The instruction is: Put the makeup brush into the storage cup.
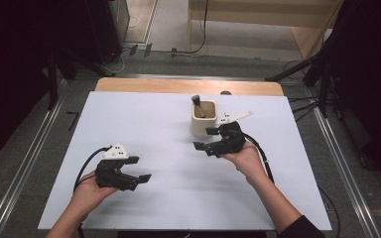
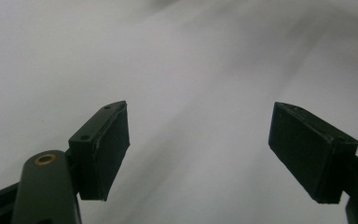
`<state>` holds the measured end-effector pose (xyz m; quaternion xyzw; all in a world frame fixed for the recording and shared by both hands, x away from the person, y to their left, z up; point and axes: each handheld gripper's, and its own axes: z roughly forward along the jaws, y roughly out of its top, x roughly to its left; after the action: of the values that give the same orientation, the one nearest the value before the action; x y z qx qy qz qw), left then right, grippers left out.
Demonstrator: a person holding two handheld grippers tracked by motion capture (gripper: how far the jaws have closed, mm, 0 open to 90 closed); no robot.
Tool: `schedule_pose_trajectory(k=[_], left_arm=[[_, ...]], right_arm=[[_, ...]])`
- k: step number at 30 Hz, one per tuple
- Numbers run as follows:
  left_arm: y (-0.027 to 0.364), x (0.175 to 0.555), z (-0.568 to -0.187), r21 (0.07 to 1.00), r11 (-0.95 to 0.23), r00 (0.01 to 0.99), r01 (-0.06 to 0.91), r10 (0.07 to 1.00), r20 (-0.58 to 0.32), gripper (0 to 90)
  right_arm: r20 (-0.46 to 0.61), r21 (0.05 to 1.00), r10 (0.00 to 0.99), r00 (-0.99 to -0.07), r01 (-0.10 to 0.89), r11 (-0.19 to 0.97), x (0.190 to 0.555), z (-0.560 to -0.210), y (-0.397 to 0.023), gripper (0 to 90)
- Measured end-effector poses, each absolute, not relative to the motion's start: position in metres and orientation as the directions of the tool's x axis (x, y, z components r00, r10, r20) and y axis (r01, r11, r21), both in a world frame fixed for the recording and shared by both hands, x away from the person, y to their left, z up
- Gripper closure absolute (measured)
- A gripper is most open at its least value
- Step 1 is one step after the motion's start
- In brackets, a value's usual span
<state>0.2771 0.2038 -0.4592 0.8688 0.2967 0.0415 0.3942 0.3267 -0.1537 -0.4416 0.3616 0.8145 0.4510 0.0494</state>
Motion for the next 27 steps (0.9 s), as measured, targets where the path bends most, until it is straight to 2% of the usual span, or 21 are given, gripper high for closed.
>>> schedule_pose_trajectory(k=[27], left_arm=[[0.203,0.277,-0.459,0.711,-0.514,0.823,0.480,0.544,-0.162,21.0]], right_arm=[[0.233,0.768,0.592,-0.771,0.519,0.375,0.299,-0.459,-0.167,22.5]])
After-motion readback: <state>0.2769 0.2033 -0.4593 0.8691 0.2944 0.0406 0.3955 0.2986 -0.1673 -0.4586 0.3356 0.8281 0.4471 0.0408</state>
